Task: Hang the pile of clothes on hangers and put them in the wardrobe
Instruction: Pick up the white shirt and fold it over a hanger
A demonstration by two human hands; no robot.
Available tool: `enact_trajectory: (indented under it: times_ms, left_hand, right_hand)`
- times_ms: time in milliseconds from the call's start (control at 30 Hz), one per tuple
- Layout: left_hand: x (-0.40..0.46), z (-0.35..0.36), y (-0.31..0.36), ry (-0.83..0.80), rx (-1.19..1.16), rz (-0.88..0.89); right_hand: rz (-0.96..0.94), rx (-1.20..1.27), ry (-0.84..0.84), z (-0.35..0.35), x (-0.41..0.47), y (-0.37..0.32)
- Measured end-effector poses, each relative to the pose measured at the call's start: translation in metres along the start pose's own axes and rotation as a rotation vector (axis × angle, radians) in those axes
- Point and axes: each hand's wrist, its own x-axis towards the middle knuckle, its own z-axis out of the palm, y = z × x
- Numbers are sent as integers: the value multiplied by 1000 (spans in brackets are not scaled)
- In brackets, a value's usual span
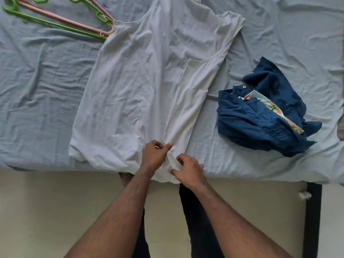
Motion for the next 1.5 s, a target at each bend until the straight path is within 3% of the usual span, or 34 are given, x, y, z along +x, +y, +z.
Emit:
enact_trajectory:
  times_ms: [200,333,433,533,633,900,1100,1300,1500]
  left_hand:
    - [-3,6,-12,20,280,8]
    - [-3,1,-21,-57,127,-3]
    - [-6,-4,-30,-146,65,16]
    - [-10,-11,-41,-205,96,49]
    - [-15,-17,-53,-211,268,65]
    - [-24,-23,-82,-244,251,73]
    - [-32,-26,-95,-160,114,59]
    - [-28,-64,-123,-177,519,94]
    - [-30,-97,-102,-37,660,119]
  right_hand:
    - [-227,-92,142,23,-23,-12]
    - [-120,-127,131,37,-34,0]
    - [-101,15,116,51,-46,-3]
    - [-142,216,-76,68,-59,-23]
    - [-158,219,-257,75,-61,-34]
    - [-79,228,35,38,-24,-8]
    - [-77,182,33,25,4,-18]
    - [-20,37,-46,28,19,-36]
    - [-28,-45,101,15,35,-60]
